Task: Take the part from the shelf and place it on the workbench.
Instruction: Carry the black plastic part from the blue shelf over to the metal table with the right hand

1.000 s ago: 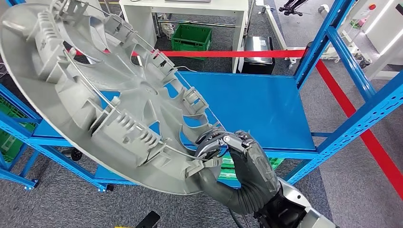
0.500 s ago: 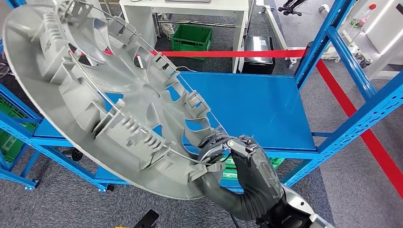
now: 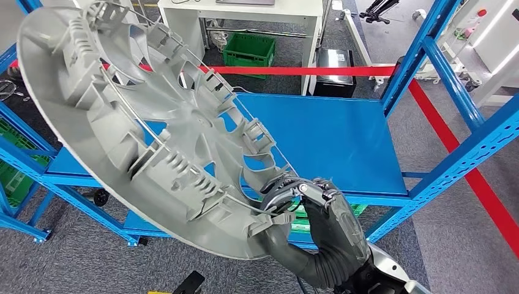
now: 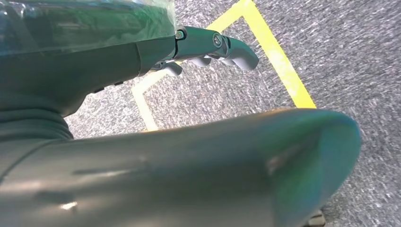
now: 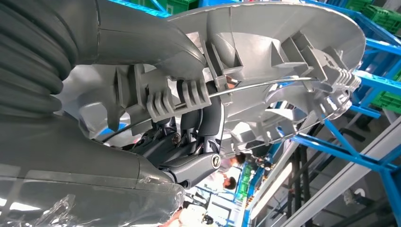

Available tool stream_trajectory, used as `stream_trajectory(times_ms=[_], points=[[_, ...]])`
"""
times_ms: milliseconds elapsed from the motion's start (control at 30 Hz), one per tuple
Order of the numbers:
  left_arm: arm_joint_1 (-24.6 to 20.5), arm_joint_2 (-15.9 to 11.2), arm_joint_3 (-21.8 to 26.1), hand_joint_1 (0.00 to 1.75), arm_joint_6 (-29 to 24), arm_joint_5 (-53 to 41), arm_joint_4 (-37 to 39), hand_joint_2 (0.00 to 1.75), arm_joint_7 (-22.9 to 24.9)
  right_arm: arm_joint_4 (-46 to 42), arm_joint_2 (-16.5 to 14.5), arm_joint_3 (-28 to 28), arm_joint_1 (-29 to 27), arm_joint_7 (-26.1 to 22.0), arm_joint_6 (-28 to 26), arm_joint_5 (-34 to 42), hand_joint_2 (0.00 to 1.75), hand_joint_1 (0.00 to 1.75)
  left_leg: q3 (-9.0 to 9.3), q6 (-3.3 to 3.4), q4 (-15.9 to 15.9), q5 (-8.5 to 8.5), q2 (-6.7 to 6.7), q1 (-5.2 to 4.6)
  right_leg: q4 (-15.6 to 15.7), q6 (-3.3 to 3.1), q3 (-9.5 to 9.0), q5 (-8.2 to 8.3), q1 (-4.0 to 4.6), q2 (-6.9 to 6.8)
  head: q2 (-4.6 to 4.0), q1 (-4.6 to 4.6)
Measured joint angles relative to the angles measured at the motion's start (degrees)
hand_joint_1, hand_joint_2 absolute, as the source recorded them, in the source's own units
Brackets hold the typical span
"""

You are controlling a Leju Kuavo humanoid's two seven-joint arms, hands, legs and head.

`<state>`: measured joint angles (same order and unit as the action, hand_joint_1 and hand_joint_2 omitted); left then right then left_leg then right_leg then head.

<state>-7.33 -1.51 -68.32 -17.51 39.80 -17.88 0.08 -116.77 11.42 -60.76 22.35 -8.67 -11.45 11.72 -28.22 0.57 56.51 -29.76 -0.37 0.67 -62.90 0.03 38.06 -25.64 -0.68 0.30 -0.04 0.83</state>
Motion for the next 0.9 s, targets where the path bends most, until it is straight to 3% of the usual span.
stream_trajectory(times_ms=[67, 133, 200, 233, 333, 367, 400, 433, 533, 567, 667, 700, 767, 833, 900], points=[[-0.1, 0.0, 0.0, 0.00, 0.0, 0.0, 0.0, 1.75, 0.0, -0.1, 0.1, 0.0, -0.1, 0.2, -0.1, 0.0, 1.75, 1.75, -0.52, -0.76, 0.6, -0.34, 0.01, -0.07, 3.6, -0.49, -1.59, 0.60, 0.15, 0.10, 0.00, 0.03], [-0.3, 0.0, 0.0, 0.00, 0.0, 0.0, 0.0, 1.75, 0.0, -0.1, 0.2, 0.0, -0.1, 0.3, -0.1, 0.0, 1.75, 1.75, -0.91, -1.44, 0.8, -0.30, 0.04, -0.02, 3.7, -1.15, -1.32, 0.47, 0.28, 0.22, 0.00, -0.10], [-0.4, 0.0, 0.0, 0.00, 0.0, 0.0, -0.1, 1.75, 0.0, -0.2, 0.3, 0.0, -0.1, 0.3, -0.2, 0.1, 1.75, 1.75, -1.37, -2.03, 1.6, -1.36, 0.08, 0.07, 4.1, -1.84, -1.19, 0.76, 0.11, 0.10, 0.00, -0.28], [-0.4, 0.1, 0.0, 0.00, 0.0, 0.0, -0.1, 1.75, 0.0, -0.2, 0.3, -0.1, -0.1, 0.3, -0.2, 0.1, 1.75, 1.75, -2.03, -2.28, 3.3, -2.81, 0.09, 0.12, 4.3, -2.18, -1.14, 0.97, 0.00, 0.00, 0.00, -0.46], [-0.5, 0.1, 0.0, 0.00, 0.0, 0.8, -0.1, 1.75, 0.0, 0.0, 0.3, -0.1, 0.0, 0.3, -0.1, 1.0, 1.75, 1.75, -5.66, -2.74, 13.3, -8.42, 0.11, 0.28, 4.3, -2.85, -0.54, 1.54, 0.13, -0.18, 0.00, -1.07], [-0.4, 0.0, 0.0, 0.00, 0.0, 1.2, -0.1, 1.75, 0.0, 0.1, 0.3, -0.2, 0.0, 0.3, 0.0, 1.5, 1.75, 1.75, -6.28, -2.79, 15.3, -9.00, 0.11, 0.30, 4.3, -2.94, -0.24, 1.76, 0.21, -0.19, 0.00, -1.15], [-0.4, -0.1, 0.1, 0.00, 0.0, 1.7, -0.1, 1.75, -0.1, 0.3, 0.2, -0.2, 0.2, 0.2, 0.2, 1.9, 1.75, 1.75, -5.90, -2.76, 15.2, -8.39, 0.11, 0.29, 4.2, -2.94, 0.08, 2.01, 0.25, -0.16, 0.00, -1.21], [-0.4, -0.2, 0.1, 0.00, 0.0, 2.1, -0.1, 1.75, -0.2, 0.6, 0.0, -0.3, 0.4, 0.1, 0.4, 2.3, 1.75, 1.75, -4.52, -2.66, 12.8, -6.85, 0.11, 0.29, 4.1, -2.87, 0.40, 2.29, 0.27, -0.11, 0.00, -1.30], [-0.5, -0.4, 0.2, 0.00, 0.2, 2.7, -0.1, 1.75, -0.5, 1.3, -0.7, -0.6, 1.2, 0.0, 0.8, 2.9, 1.75, 1.75, 0.80, -1.99, 2.1, -2.71, 0.05, 0.13, 4.0, -2.23, 1.06, 3.23, 0.39, -0.02, 0.00, -1.68], [-0.5, -0.5, 0.2, 0.00, 0.2, 2.8, -0.1, 1.75, -0.5, 1.5, -0.9, -0.7, 1.4, -0.1, 0.9, 2.9, 1.75, 1.75, 1.37, -1.69, 0.5, -2.38, 0.00, -0.02, 4.1, -1.89, 1.15, 3.59, 0.41, -0.06, 0.00, -1.75], [-0.1, -0.5, 0.2, 0.00, 0.3, 2.9, -0.1, 1.75, -0.6, 2.0, -1.2, -1.0, 1.6, -0.2, 1.1, 3.0, 1.75, 1.75, 0.79, -0.62, 0.0, -1.24, -0.02, -0.33, 4.5, -0.72, 1.30, 4.57, 0.17, -0.08, 0.00, -1.78], [-0.1, -0.5, 0.2, 0.00, 0.3, 2.9, -0.1, 1.75, -0.6, 2.2, -1.3, -1.0, 1.7, -0.2, 1.1, 3.0, 1.75, 1.75, 0.52, -0.22, -0.2, -0.57, 0.06, -0.26, 4.1, -0.38, 1.57, 3.78, 0.11, -0.03, 0.00, -1.66], [-0.2, -0.5, 0.2, 0.00, 0.3, 2.9, -0.1, 1.75, -0.6, 2.4, -1.3, -1.0, 1.8, -0.3, 1.1, 3.0, 1.75, 1.75, -0.31, 0.40, -0.4, 0.71, 0.25, -0.03, 0.9, 0.08, 2.69, -0.24, 0.03, 0.03, 0.00, -1.22], [-0.2, -0.5, 0.3, 0.00, 0.3, 2.9, -0.1, 1.75, -0.6, 2.5, -1.3, -1.0, 1.8, -0.4, 1.1, 3.0, 1.75, 1.75, -1.72, 0.68, -0.3, 1.77, 0.30, -0.12, -6.4, 0.42, 4.38, -5.75, -0.03, -0.02, 0.00, -0.83], [-0.2, -0.5, 0.3, 0.00, 0.3, 2.9, -0.1, 1.75, -0.6, 2.7, -1.3, -1.0, 1.8, -0.4, 1.1, 3.1, 1.75, 1.75, -3.43, 0.68, 0.0, 2.77, 0.36, -0.22, -12.4, 0.55, 4.93, -8.15, -0.04, -0.04, 0.00, -0.75]])
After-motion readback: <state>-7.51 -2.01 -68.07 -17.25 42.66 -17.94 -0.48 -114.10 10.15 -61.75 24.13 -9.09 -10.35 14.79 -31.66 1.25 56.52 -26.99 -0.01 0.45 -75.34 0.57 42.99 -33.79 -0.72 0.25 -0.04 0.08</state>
